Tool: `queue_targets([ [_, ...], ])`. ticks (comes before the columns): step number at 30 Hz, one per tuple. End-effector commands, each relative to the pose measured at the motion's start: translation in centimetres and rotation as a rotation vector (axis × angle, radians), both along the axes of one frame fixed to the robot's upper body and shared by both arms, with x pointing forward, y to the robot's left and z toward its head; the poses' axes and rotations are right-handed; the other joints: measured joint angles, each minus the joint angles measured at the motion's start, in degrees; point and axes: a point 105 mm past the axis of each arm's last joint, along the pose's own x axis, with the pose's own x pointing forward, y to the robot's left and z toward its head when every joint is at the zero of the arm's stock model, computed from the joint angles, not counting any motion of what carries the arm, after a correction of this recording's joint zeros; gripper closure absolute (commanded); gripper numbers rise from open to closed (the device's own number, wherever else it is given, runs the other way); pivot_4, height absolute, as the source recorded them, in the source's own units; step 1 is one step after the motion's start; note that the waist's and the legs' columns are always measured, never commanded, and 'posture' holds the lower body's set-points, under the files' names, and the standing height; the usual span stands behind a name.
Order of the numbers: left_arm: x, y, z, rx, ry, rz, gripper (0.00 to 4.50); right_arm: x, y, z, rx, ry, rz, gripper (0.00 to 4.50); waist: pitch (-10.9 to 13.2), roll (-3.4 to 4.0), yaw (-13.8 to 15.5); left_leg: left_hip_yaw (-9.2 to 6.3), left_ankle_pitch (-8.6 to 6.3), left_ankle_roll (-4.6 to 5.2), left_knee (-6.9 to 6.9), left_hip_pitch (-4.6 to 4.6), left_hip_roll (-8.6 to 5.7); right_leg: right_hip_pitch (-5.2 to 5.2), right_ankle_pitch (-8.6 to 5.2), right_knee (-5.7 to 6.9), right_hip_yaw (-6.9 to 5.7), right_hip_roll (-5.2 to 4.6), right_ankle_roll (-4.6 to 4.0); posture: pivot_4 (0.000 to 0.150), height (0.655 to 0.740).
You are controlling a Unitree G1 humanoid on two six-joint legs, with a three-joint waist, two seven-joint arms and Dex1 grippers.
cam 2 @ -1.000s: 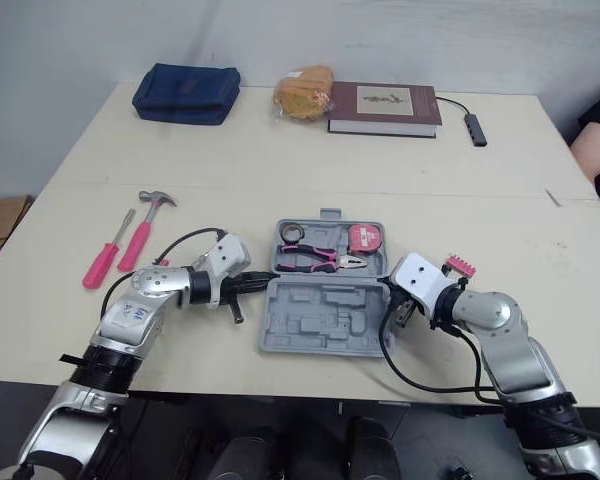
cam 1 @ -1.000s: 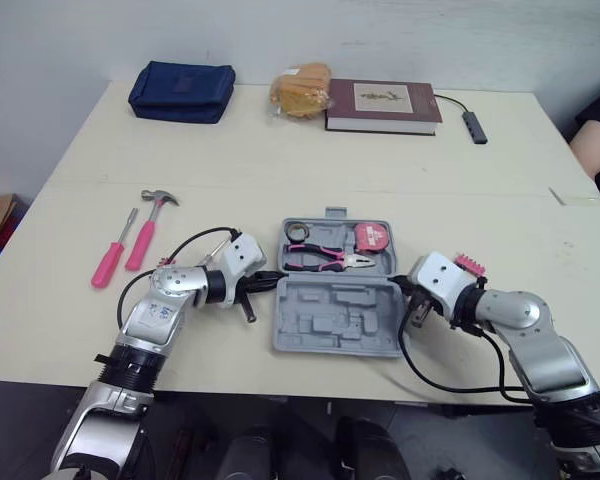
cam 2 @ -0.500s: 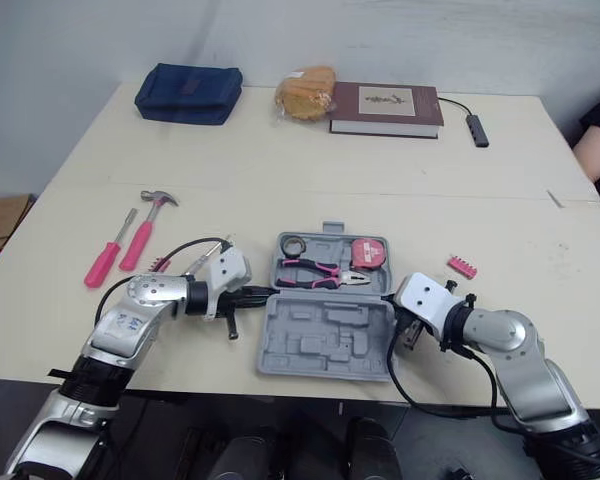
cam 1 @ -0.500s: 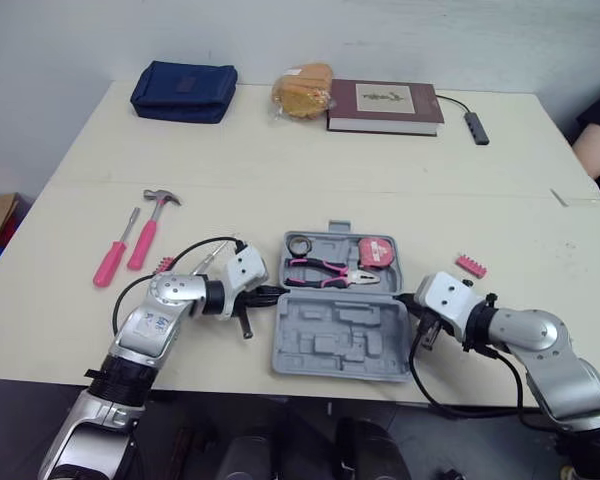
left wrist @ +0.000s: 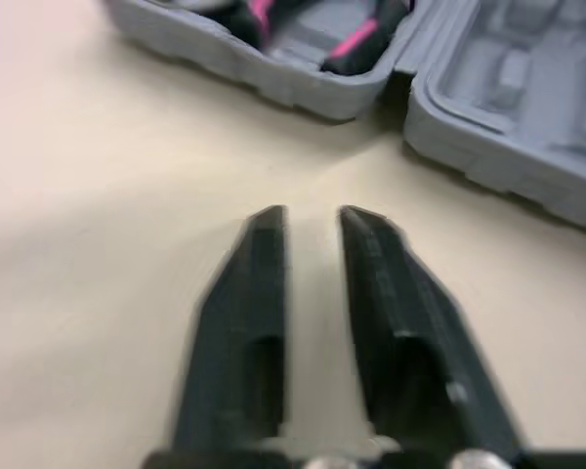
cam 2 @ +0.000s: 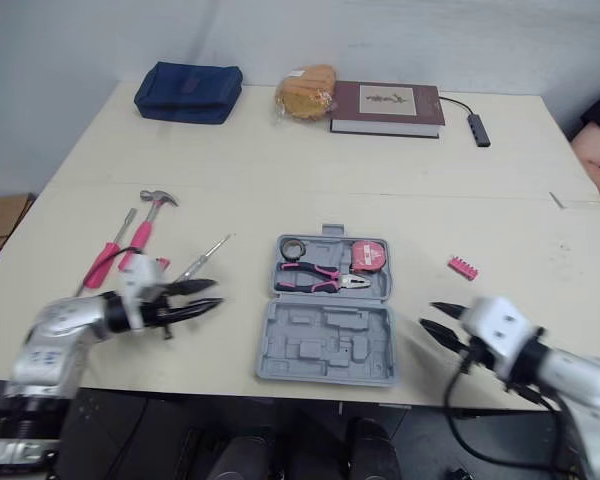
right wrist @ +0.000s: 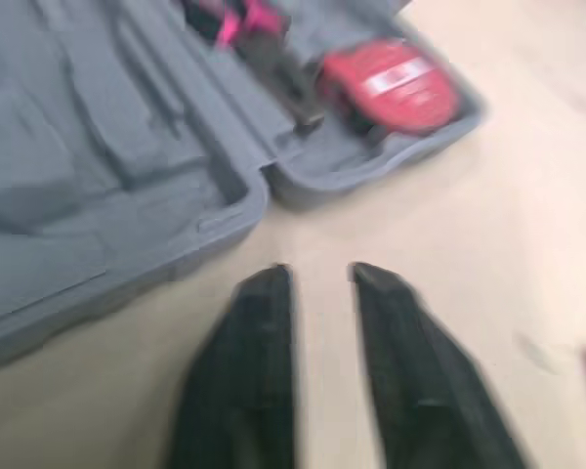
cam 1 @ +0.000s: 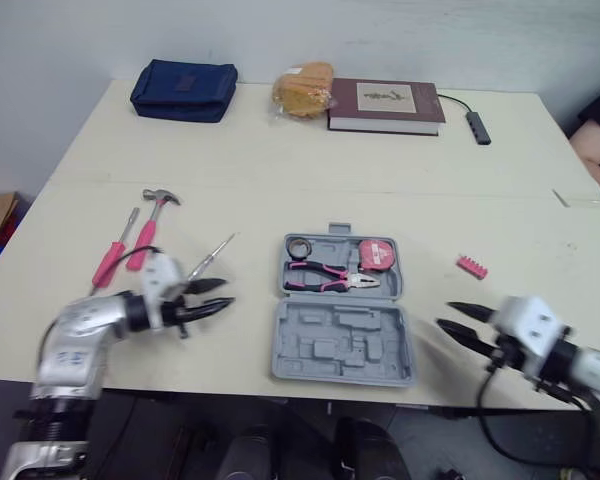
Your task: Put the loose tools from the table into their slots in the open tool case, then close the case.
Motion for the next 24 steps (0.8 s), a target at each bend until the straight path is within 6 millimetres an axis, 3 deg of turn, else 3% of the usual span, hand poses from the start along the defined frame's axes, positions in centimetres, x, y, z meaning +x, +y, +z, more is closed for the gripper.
queue_targets([
  [1,0.2,5.4,3.0,-0.006,-0.13,0.188,1.3,-2.5,-2.1,1.8,0.004,-0.047,-0.068,1.4,0.0,-0.01,0.16,-0.01,-0.01,0.01,0.0,0.0,-0.01,0.0,0.0,-0.01,0.0,-0.01,0.0,0.15,0.74],
  [3,0.0,7.9,3.8,0.002,-0.157,0.281,0.32,-4.1,-3.5,1.4,-0.002,-0.007,-0.119,0.28,0.0,-0.01,0.11,0.02,-0.05,0.07,0.0,0.08,-0.04,0.08,0.01,-0.22,0.04,-0.04,0.01,0.15,0.74],
  [4,-0.2,10.3,4.3,0.007,-0.168,0.378,0.12,-5.0,-4.8,1.6,0.022,-0.004,-0.184,0.07,0.0,0.0,0.08,0.07,-0.12,0.14,-0.01,0.11,-0.06,0.09,0.05,-0.23,0.11,-0.09,0.02,0.15,0.74],
  [6,-1.2,15.1,4.8,0.025,-0.176,0.565,0.12,-6.6,-7.0,2.5,0.069,-0.073,-0.266,0.07,0.0,-0.01,0.0,0.15,-0.2,0.15,-0.05,0.16,-0.06,0.06,0.08,-0.26,0.22,-0.15,0.03,0.15,0.74],
  [11,-2.9,21.1,4.8,0.05,-0.175,0.834,0.12,-9.2,-11.4,1.6,0.01,-0.103,-0.403,0.07,-0.03,-0.06,-0.58,0.44,-0.24,0.11,-0.5,0.42,-0.04,0.0,0.07,-0.32,0.43,-0.11,-0.01,0.15,0.74],
  [17,-5.3,25.4,4.3,0.108,-0.128,1.016,0.12,-12.8,-16.6,0.2,-0.061,-0.158,-0.577,0.07,-0.03,-0.06,-0.67,0.5,-0.3,0.03,-0.64,0.48,-0.02,-0.01,0.06,-0.45,0.45,-0.11,-0.04,0.15,0.74],
  [24,-4.4,25.1,4.3,0.085,-0.132,1.028,0.12,-11.5,-16.3,0.2,-0.06,-0.205,-0.502,0.07,0.01,0.01,-1.07,0.65,-0.44,-0.29,-0.67,0.91,-0.01,0.16,0.03,-0.26,0.67,-0.24,-0.08,0.15,0.74],
])
